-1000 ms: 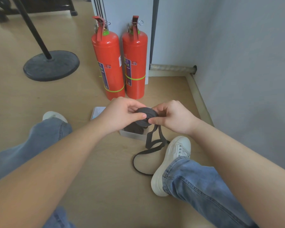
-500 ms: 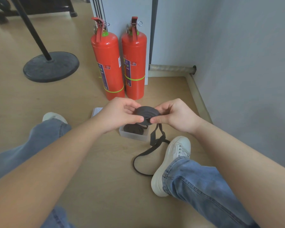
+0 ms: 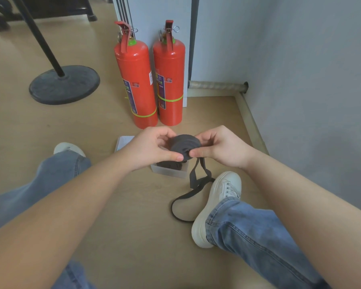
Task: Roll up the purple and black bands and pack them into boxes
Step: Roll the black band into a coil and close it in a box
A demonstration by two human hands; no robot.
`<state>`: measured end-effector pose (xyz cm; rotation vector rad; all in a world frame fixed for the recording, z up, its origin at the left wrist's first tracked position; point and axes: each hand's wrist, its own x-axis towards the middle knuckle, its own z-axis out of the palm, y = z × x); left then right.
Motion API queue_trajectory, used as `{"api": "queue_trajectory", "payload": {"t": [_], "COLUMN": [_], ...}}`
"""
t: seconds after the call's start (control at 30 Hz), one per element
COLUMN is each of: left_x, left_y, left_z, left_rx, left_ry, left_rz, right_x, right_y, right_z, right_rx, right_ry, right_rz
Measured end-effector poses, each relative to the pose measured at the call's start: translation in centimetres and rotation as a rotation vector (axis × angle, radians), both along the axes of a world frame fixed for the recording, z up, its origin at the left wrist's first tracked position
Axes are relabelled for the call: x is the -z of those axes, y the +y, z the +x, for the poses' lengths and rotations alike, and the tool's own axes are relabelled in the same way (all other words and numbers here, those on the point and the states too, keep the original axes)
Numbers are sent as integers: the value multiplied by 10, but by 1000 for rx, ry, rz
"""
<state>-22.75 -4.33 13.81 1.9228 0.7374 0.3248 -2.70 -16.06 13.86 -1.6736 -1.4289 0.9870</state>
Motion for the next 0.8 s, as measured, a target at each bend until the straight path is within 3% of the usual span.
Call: {"api": "queue_trajectory", "payload": {"t": [0.1, 0.23, 0.4, 0.53, 0.8], "left_x": [-4, -10, -8, -6, 1], "left_y": [-2, 1, 3, -2, -9], "left_z": [1, 3, 0, 2, 5], "left_rx": [6, 40, -68, -144, -118], "left_ry": [20, 115, -14, -162, -230], "left_rz": [12, 85, -12, -196, -351], "right_x": [-3, -4, -1, 3, 2], "right_y": [3, 5, 5, 1, 0], "right_z": [-2, -7, -9, -3, -3], "right_rx": [-40, -46, 108, 162, 93], "right_ry": [-197, -270, 31, 125, 218], "right_rz": [-18, -21, 52, 57, 49]}}
